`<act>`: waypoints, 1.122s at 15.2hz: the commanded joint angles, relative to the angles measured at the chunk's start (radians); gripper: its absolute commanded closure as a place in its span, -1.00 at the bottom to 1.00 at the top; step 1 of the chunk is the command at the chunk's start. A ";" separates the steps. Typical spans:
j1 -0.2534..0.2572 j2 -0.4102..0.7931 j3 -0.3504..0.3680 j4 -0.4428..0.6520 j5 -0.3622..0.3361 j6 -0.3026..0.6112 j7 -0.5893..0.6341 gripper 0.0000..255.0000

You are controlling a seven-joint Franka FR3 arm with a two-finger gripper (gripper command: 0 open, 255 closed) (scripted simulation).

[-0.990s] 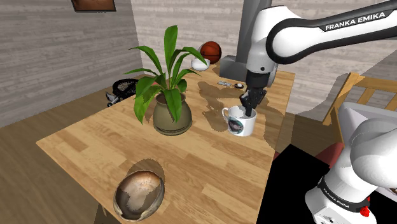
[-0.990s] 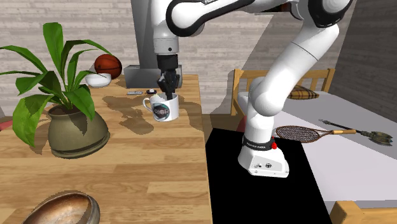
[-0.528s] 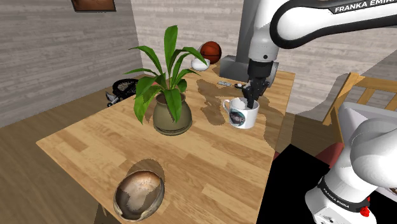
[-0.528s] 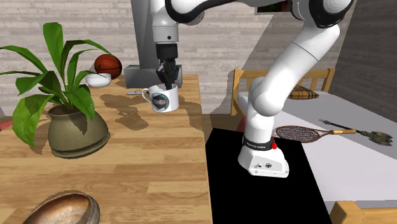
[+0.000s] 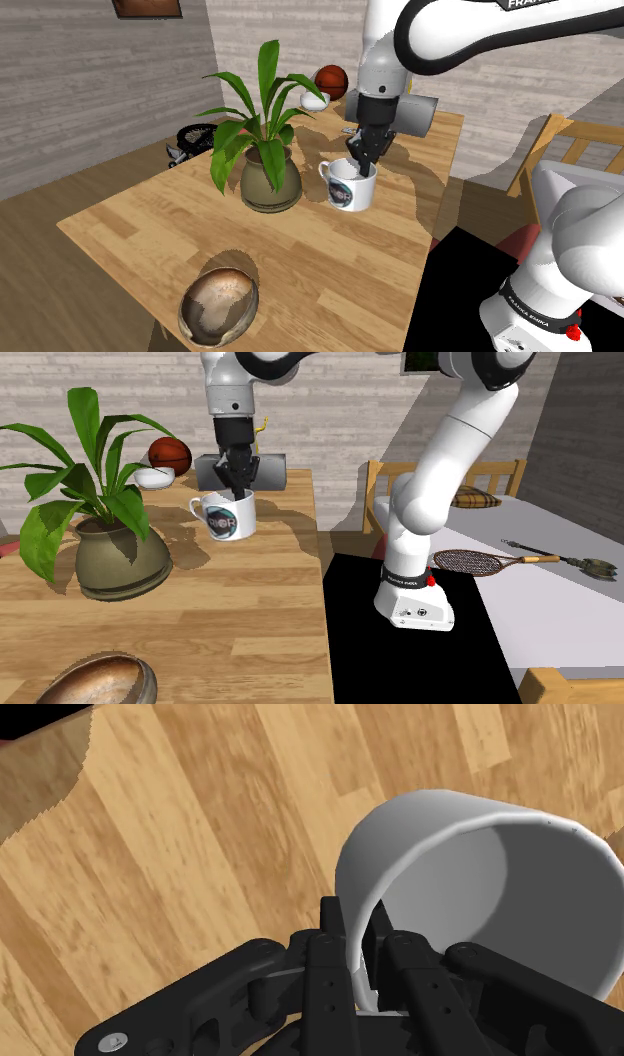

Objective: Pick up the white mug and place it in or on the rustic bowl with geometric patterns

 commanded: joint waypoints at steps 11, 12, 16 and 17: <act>0.061 0.347 0.202 0.353 -0.063 0.013 0.303 1.00; 0.069 0.382 0.217 0.391 -0.078 0.009 0.331 1.00; 0.114 0.533 0.265 0.559 -0.153 -0.019 0.442 1.00; 0.129 0.573 0.274 0.606 -0.175 -0.029 0.469 1.00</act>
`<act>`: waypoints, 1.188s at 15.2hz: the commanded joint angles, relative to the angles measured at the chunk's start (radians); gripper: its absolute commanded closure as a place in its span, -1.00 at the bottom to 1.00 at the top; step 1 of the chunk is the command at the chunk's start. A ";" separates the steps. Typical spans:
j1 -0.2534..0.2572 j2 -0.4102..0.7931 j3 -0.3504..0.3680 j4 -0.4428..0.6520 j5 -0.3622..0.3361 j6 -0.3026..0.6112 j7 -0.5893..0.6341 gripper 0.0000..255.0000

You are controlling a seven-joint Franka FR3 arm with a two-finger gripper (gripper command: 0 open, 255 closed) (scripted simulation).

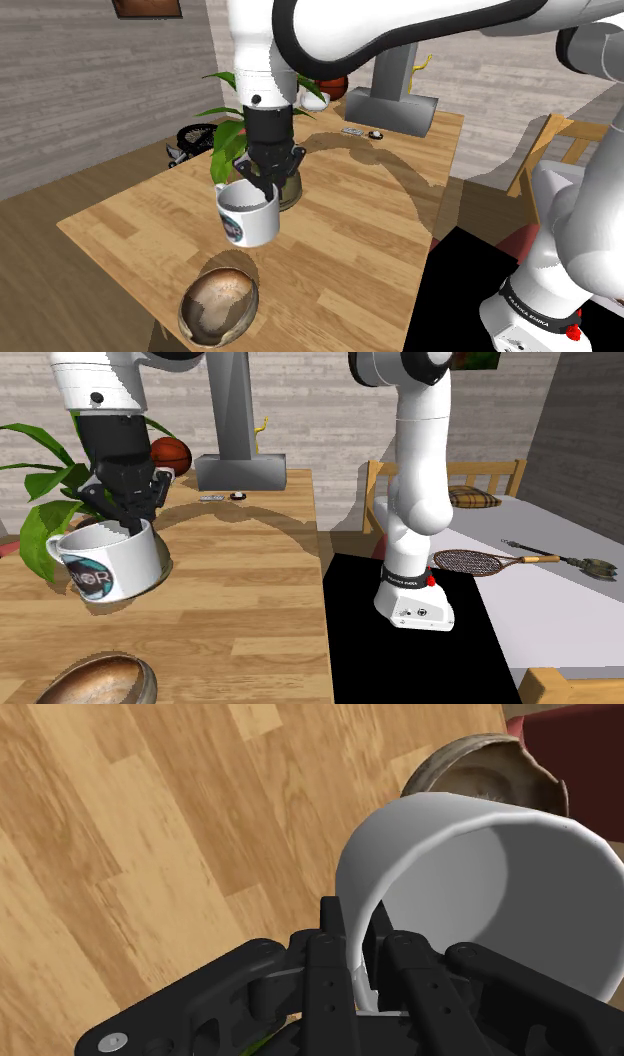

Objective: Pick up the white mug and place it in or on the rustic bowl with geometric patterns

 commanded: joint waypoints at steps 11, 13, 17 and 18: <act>0.203 0.391 0.024 0.469 -0.201 -0.115 0.199 1.00; 0.197 0.386 0.024 0.434 -0.199 -0.086 0.199 1.00; 0.187 0.382 0.023 0.372 -0.197 -0.029 0.199 1.00; 0.185 0.381 0.022 0.358 -0.197 -0.015 0.199 1.00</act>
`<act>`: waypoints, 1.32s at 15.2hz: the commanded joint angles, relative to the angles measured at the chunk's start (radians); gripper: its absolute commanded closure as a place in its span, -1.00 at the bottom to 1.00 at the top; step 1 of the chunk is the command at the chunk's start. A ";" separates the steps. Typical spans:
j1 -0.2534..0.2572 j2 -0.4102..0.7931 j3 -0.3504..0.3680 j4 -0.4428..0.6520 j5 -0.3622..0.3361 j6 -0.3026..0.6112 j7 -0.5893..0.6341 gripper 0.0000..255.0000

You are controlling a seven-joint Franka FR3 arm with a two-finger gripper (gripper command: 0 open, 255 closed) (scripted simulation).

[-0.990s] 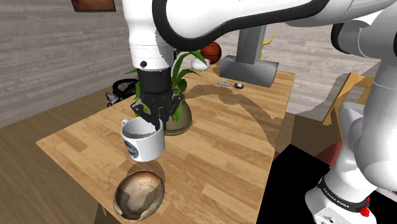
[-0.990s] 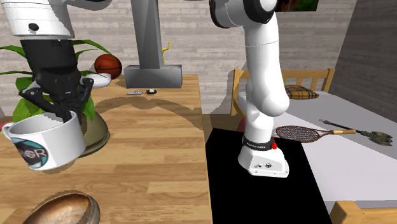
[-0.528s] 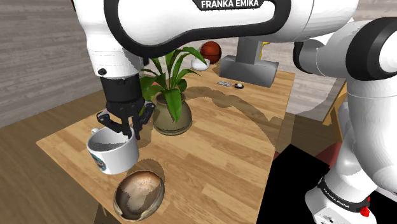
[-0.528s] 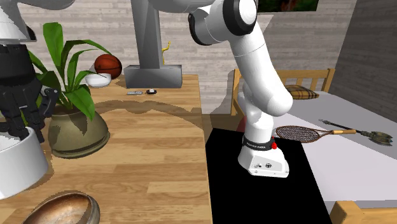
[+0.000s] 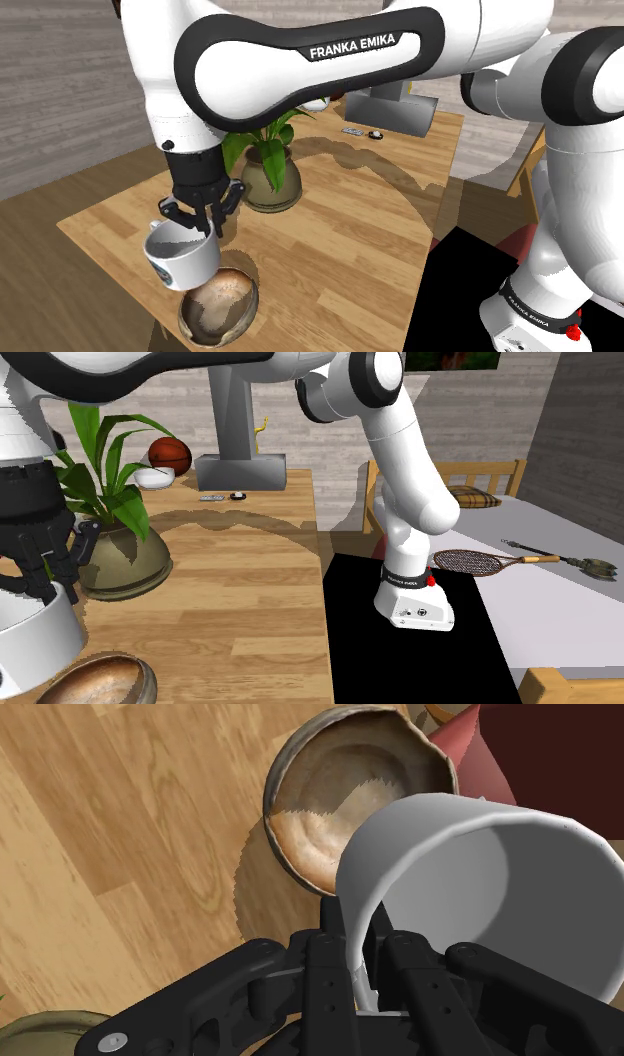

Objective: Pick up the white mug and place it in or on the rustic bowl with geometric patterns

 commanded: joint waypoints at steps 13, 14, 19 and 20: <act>-0.015 0.002 -0.005 -0.119 -0.004 0.120 0.002 1.00; -0.015 0.002 -0.005 -0.119 -0.004 0.120 0.002 1.00; -0.015 0.002 -0.005 -0.119 -0.004 0.120 0.002 -1.00; -0.015 0.002 -0.005 -0.119 -0.004 0.120 0.002 -1.00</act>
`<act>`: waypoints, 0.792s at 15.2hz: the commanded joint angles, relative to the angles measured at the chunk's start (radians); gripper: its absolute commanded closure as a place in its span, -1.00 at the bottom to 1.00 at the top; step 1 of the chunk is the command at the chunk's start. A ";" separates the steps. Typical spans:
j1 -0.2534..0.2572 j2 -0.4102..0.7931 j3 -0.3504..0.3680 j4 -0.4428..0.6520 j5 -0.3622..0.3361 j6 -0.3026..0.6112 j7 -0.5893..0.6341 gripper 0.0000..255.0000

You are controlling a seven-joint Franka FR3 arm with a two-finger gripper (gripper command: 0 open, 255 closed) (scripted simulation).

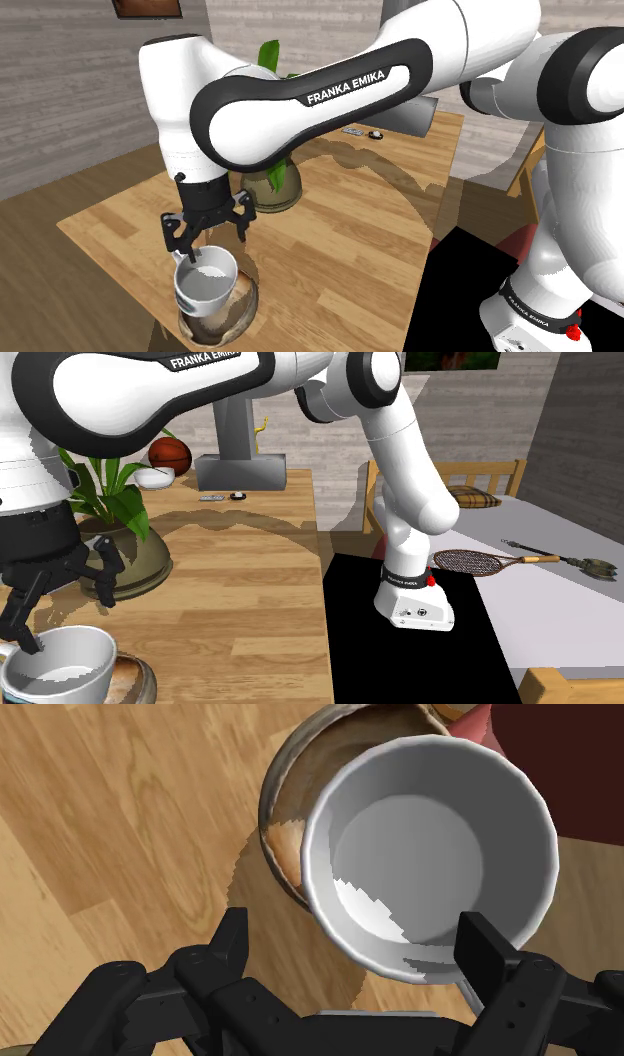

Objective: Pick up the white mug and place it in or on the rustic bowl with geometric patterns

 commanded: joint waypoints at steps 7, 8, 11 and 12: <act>0.008 -0.009 0.005 0.116 0.008 -0.122 -0.008 -1.00; 0.008 -0.009 0.005 0.116 0.007 -0.123 -0.008 -1.00; 0.008 -0.009 0.005 0.116 0.007 -0.123 -0.008 -1.00; 0.008 -0.009 0.005 0.116 0.007 -0.123 -0.008 -1.00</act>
